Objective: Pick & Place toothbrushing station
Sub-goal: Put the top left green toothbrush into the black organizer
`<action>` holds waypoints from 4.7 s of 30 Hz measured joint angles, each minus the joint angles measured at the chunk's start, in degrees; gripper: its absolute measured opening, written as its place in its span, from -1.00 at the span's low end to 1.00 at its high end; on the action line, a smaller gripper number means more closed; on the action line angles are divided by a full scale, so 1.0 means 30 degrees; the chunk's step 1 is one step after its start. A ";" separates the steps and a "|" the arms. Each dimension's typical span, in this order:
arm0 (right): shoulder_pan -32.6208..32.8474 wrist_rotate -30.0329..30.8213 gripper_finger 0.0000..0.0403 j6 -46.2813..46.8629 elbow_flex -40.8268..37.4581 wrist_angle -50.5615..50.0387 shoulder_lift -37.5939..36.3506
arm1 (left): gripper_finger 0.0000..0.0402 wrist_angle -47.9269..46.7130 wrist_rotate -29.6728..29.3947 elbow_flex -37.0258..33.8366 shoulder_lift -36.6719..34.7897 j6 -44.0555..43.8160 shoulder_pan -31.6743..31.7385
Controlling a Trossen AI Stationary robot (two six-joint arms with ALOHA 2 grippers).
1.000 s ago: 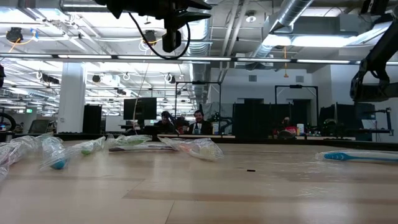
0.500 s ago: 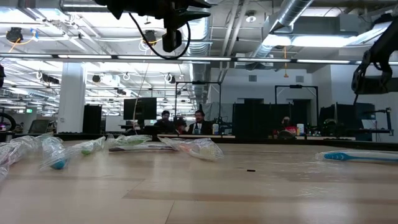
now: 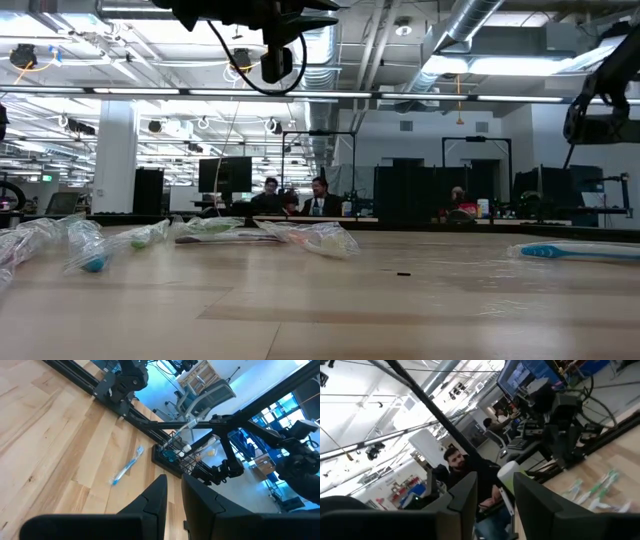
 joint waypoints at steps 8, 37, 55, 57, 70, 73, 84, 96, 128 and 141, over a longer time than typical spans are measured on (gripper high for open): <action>0.0142 -0.0315 -0.62 0.2542 0.0002 -0.5423 -0.2557 | -0.74 0.0007 -0.0007 0.0000 0.0000 -0.0372 0.0000; -0.0944 -0.6545 -1.00 0.2824 -0.2470 -0.8732 -0.5413 | -0.74 0.0000 -0.0095 0.0000 0.0000 -0.0867 0.0127; -0.5627 -1.0318 -1.00 0.2043 -0.5954 -0.4431 -0.5427 | -0.74 -0.0004 -0.0095 0.0000 0.0000 -0.1013 0.0138; -0.6440 -1.0721 -1.00 0.2371 -0.6669 -0.3468 -0.5427 | -0.74 0.0000 -0.0102 0.0000 0.0000 -0.1011 0.0138; -1.2147 -1.5625 -1.00 0.3467 -0.7439 -0.3353 -0.5435 | -0.74 0.0000 -0.0095 0.0000 0.0000 -0.1011 0.0138; -1.3580 -1.6845 -1.00 0.3915 -0.7439 -0.3616 -0.5416 | -0.74 0.0000 -0.0095 0.0000 0.0000 -0.1005 0.0138; -1.9175 -2.0837 -1.00 0.5425 -0.7431 -0.4837 -0.5012 | -0.74 0.0000 -0.0093 0.0000 0.0000 -0.0940 0.0138; -2.5801 -2.5924 -1.00 0.6571 -0.7431 -0.6260 -0.5005 | -0.74 0.0000 -0.0087 0.0000 0.0000 -0.0801 0.0138; -3.2598 -3.2084 -1.00 0.5895 -0.3881 -0.4837 0.5472 | -0.74 0.0000 -0.0087 0.0000 0.0000 0.0211 0.0233; -3.1879 -3.0322 -1.00 0.3732 0.1487 -0.9598 1.0362 | -0.74 -0.0015 -0.0081 0.0000 0.0000 0.1184 0.0314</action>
